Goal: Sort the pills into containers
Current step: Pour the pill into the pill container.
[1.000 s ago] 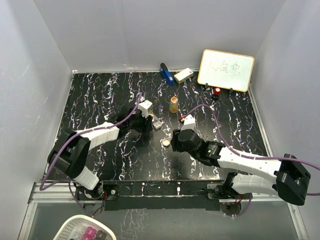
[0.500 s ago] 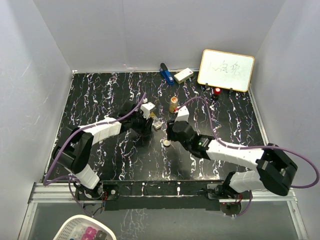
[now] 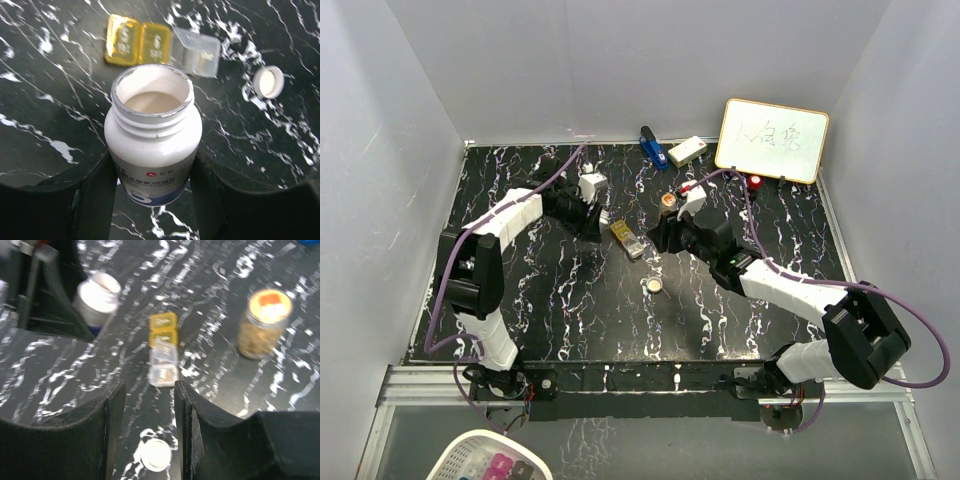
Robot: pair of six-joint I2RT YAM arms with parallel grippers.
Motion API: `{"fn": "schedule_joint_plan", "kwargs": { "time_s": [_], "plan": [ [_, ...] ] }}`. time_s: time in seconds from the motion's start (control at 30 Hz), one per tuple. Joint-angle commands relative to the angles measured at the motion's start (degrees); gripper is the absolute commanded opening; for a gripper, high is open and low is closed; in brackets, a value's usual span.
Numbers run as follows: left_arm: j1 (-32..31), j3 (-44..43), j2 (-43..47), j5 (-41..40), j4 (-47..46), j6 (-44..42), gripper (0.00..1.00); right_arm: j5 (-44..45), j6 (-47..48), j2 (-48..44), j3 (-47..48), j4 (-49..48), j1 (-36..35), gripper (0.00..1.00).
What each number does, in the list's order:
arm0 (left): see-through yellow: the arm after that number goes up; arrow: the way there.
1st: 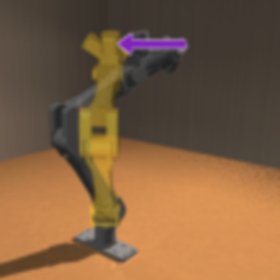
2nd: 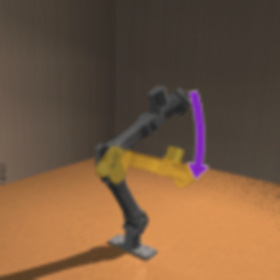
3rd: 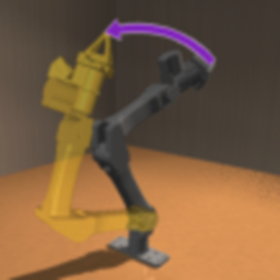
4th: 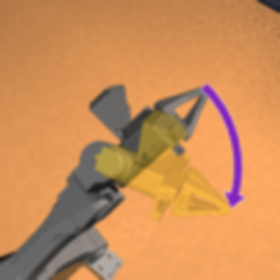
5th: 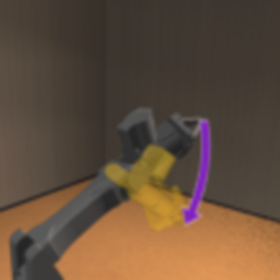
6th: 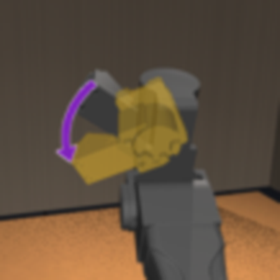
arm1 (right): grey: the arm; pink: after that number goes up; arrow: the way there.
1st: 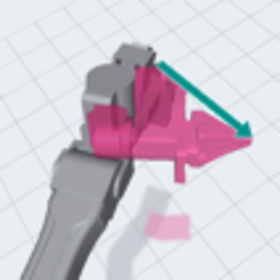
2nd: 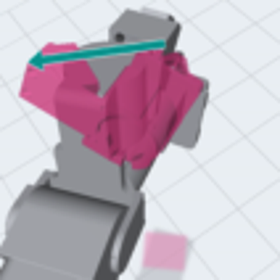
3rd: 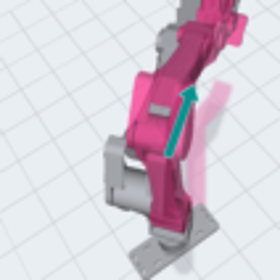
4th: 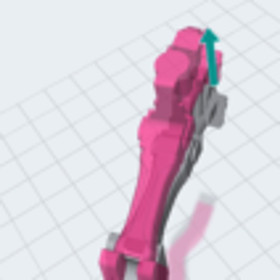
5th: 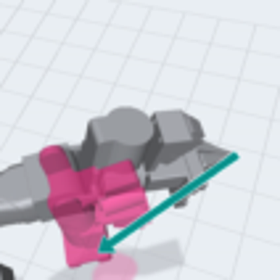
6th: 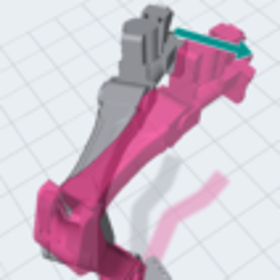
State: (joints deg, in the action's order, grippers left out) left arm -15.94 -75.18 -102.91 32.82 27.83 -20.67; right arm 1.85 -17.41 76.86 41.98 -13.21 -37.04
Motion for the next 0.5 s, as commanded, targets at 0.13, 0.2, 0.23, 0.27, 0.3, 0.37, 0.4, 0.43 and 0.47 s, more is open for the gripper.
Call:
{"fn": "schedule_joint_plan", "kwargs": {
  "time_s": [0.13,0.2,0.23,0.27,0.3,0.37,0.4,0.43,0.47],
  "plan": [
    [-0.1,0.0,4.5,12.6,14.9,-6.3,0.0,-20.4,-1.4,4.0,4.9,-17.9,1.0,0.26],
    [-0.1,0.3,6.5,15.0,16.9,-8.0,0.0,-27.0,-2.3,6.6,7.9,-18.5,2.0,0.25],
    [-0.1,0.6,7.7,16.4,17.8,-8.8,0.0,-30.4,-3.1,8.1,9.8,-18.9,2.7,0.25],
    [-0.1,1.3,9.0,17.3,18.0,-9.0,0.0,-35.1,-4.2,9.4,10.9,-19.3,3.4,0.25],
    [-0.1,2.0,10.2,18.0,18.0,-9.1,0.0,-38.6,-5.5,10.8,11.5,-20.4,4.1,0.25],
    [-0.1,3.6,12.5,19.0,17.9,-9.0,0.0,-44.7,-9.0,13.1,11.3,-25.1,5.3,0.22],
    [-0.1,4.3,13.2,18.9,17.7,-8.7,0.0,-46.6,-10.3,14.0,11.3,-27.0,5.7,0.21],
    [-0.1,4.8,13.9,18.7,17.3,-8.3,0.0,-48.2,-10.9,14.6,11.3,-28.0,5.7,0.2],
    [-0.1,5.2,14.2,18.4,17.0,-7.9,0.0,-49.3,-11.4,14.9,11.2,-28.6,5.7,0.2]
  ]
}}
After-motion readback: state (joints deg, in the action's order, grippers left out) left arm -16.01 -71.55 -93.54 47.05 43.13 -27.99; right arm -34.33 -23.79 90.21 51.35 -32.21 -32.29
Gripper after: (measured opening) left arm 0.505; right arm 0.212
